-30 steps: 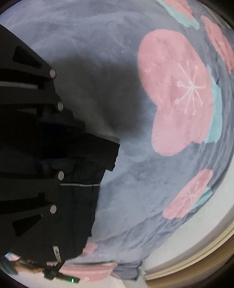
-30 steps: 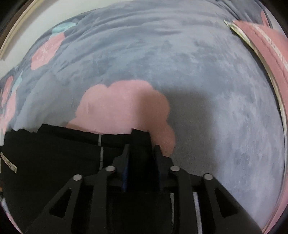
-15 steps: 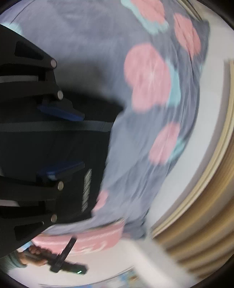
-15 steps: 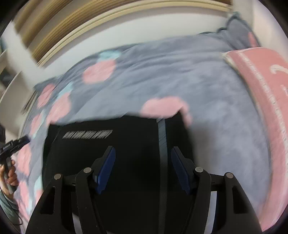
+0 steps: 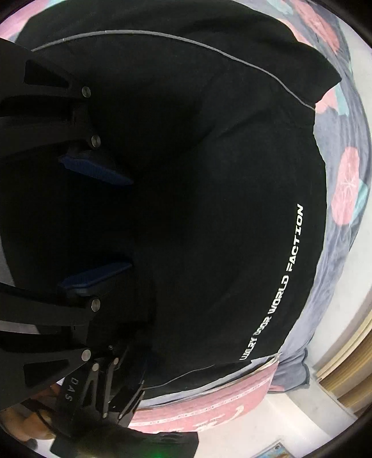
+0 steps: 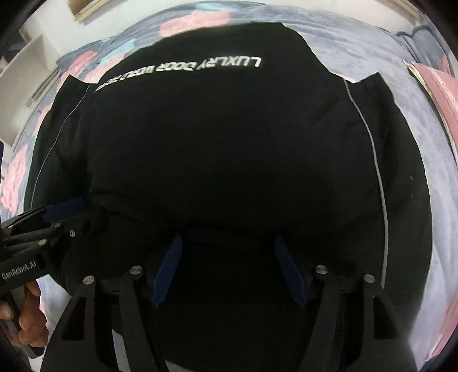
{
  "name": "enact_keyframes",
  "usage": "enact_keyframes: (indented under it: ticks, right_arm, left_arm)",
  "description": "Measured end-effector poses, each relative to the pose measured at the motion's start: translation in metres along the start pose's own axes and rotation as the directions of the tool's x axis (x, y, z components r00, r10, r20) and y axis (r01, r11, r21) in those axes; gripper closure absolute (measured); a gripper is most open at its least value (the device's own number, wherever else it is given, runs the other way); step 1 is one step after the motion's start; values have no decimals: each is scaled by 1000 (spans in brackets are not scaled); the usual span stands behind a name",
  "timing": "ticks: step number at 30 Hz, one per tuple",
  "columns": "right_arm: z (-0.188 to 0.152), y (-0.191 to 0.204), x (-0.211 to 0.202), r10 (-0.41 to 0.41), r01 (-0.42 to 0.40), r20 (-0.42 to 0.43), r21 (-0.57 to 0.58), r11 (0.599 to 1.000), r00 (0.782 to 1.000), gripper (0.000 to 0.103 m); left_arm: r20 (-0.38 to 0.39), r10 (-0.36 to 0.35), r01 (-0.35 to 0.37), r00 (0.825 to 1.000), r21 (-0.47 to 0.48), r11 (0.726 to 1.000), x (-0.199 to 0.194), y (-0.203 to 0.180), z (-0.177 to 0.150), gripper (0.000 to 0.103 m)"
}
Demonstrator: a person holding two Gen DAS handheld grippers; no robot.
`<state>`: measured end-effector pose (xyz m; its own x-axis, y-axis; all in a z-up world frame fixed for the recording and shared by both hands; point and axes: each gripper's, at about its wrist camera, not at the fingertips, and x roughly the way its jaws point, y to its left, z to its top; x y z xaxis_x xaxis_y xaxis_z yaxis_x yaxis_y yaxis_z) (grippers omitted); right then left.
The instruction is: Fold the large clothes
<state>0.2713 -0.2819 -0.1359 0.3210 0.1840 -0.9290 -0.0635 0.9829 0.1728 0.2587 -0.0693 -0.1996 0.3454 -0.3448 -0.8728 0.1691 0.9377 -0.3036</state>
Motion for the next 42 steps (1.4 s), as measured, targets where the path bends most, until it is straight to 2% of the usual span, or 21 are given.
enact_keyframes:
  ticks: [3,6,9,11,13,15,17,18,20,23,24,26,28,30,33,36,37,39,42]
  right_arm:
    - [-1,2,1,-13,13,-5,-9,1000,1000,31]
    - [10,3,-17,10,-10,-25,3,1000,1000,31]
    - [35,7,-52,59,-58,94,-16,998,994,31]
    - [57,9,-55,73,-72,142,-10,997,987,31]
    - [78,9,-36,42,-41,113,-19,999,993,31]
    - [90,11,-2,21,-20,47,-17,1000,999,28]
    - [93,5,36,24,-24,-23,7,1000,999,27]
    - [91,3,45,22,-22,-18,12,1000,1000,26]
    - [86,5,50,4,-4,13,3,1000,1000,26]
    - [89,5,45,-4,4,24,4,1000,1000,26]
    - [88,5,41,-5,4,24,8,1000,1000,26]
    - [89,1,26,-6,6,31,17,1000,1000,26]
    - [81,6,-3,3,-3,60,6,1000,998,26]
    - [65,11,-32,13,-11,99,-23,1000,995,26]
    - [35,17,-62,22,-16,116,-50,999,993,26]
    - [8,20,-65,29,-25,82,-56,998,996,26]
    - [3,14,-61,30,-27,60,-53,998,998,26]
    - [-8,19,-39,14,-14,-5,-38,999,1000,26]
    - [-21,18,-11,35,-36,-46,-13,999,998,24]
  left_arm:
    - [-1,20,-20,1000,28,999,0,-3,0,44]
    - [-4,-18,18,1000,10,1000,-19,1,11,44]
    - [52,-28,27,998,11,1000,-44,2,28,44]
    - [84,-39,39,996,-6,999,-50,5,45,44]
    - [81,-41,44,996,-34,998,-41,11,58,44]
    - [12,1,0,1000,-82,997,-12,23,67,44]
    - [-38,-23,17,999,-149,989,15,40,70,44]
    - [-31,-33,27,999,-169,985,20,45,72,44]
    - [-37,-13,8,999,-152,988,24,43,75,44]
    - [-41,32,-36,999,-85,996,28,22,74,41]
    - [-35,37,-39,999,-70,997,24,19,73,41]
    - [-13,1,-2,1000,-63,998,5,19,72,41]
    - [2,-110,110,994,-65,992,-23,22,63,41]
    - [25,-167,168,986,-68,983,-47,26,49,41]
    - [57,-92,95,994,-50,994,-76,34,22,41]
    - [52,-51,54,997,-67,996,-80,47,-3,41]
    - [25,-51,54,998,-91,994,-70,53,-11,40]
    - [-21,-1,-1,1000,-111,994,-44,57,-20,41]
    - [-48,20,-27,999,-154,988,-15,55,-24,40]
